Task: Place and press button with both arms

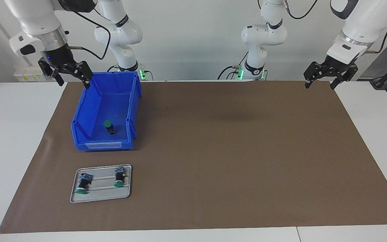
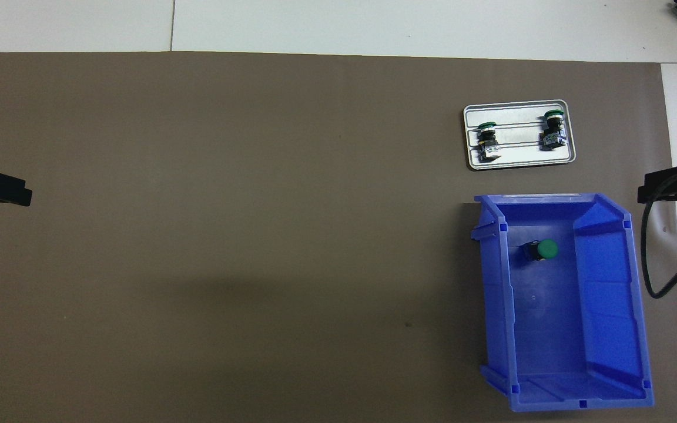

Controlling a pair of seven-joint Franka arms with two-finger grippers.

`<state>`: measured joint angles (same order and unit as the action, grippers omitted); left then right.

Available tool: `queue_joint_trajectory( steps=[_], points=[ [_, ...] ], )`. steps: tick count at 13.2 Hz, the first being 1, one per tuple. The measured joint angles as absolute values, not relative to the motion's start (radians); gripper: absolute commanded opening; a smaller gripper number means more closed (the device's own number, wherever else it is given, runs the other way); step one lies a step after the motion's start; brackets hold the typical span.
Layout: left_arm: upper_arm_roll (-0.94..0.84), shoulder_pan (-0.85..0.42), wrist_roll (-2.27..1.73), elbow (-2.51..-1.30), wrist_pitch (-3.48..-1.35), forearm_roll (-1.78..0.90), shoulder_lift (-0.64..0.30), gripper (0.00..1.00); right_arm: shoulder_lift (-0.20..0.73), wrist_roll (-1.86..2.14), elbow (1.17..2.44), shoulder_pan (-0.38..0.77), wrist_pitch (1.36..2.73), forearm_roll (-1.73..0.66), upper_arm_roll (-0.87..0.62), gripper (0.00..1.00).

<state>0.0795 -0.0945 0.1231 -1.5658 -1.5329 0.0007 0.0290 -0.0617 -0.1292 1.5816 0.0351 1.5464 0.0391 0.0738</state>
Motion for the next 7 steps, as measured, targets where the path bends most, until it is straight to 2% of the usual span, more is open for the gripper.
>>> queue_joint_trajectory(
  steps=[7],
  points=[
    [0.079, -0.094, 0.123, -1.566, -1.533, 0.001, 0.029, 1.00, -0.029, -0.045, 1.572, 0.032, 1.526, 0.039, 0.063, 1.00]
  ],
)
